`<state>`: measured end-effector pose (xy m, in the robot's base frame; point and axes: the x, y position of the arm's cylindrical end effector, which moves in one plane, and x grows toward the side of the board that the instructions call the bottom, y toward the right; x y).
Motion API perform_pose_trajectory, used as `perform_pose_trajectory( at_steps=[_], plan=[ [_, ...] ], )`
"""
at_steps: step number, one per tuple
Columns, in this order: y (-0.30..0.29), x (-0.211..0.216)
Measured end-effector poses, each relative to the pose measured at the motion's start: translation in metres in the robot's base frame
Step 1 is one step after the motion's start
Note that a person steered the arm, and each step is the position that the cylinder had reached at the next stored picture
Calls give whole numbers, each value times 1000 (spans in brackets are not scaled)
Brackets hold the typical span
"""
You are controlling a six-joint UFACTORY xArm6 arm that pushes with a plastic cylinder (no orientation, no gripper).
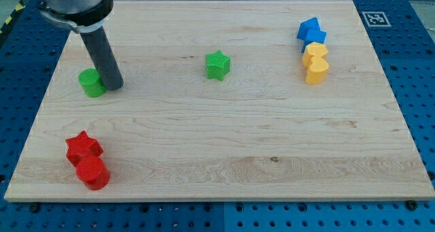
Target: Slide the green star closer to the green circle
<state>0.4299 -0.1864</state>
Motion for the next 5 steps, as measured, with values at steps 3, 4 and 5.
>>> perform_pose_trajectory(
  at_steps=[3, 4, 5],
  plan=[
    [49, 0],
    [86, 0],
    [87, 0]
  ],
)
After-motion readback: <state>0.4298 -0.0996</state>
